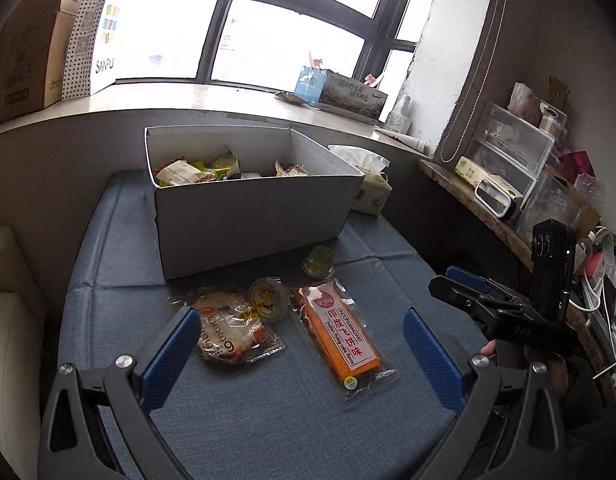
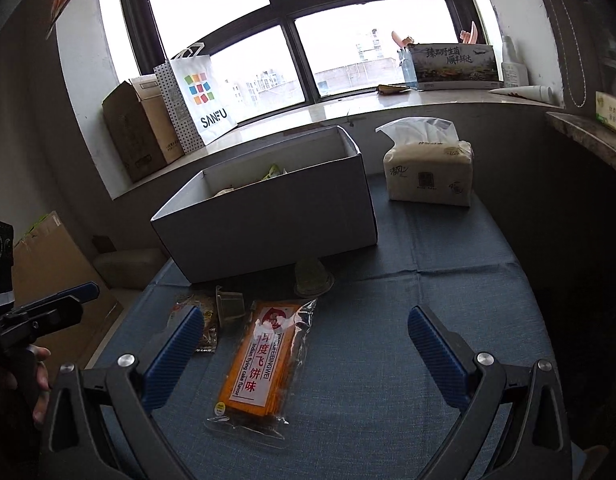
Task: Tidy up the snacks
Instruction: 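Grasp a clear jelly cup with the right gripper while the left grasps another jelly cup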
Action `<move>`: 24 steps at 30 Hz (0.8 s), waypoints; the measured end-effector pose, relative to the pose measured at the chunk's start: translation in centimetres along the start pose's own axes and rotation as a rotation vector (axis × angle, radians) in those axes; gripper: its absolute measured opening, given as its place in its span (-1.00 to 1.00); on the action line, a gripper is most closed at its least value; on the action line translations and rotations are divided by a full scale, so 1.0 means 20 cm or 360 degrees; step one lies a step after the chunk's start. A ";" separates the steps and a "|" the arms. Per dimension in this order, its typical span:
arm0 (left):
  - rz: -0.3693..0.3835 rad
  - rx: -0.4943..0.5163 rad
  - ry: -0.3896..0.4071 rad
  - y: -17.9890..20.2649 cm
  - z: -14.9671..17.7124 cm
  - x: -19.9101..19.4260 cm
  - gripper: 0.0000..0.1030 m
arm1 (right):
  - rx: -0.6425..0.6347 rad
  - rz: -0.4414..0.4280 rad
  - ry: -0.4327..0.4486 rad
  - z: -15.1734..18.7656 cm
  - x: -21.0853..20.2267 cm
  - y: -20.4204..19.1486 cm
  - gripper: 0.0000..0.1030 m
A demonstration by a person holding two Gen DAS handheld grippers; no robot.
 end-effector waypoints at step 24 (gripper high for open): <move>-0.0050 -0.0083 0.0018 -0.14 0.02 -0.07 1.00 | -0.0077 0.0052 -0.0334 0.02 0.49 0.07 1.00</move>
Point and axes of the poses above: each gripper's, at about its wrist camera, not at the fingertips, and x roughly the way its jaws point, y to its right, z to its underside, the point moved 9 cm from there along x, roughly the way its jaws point, and after that the axes turned 9 degrees about -z, right-handed, at the moved point
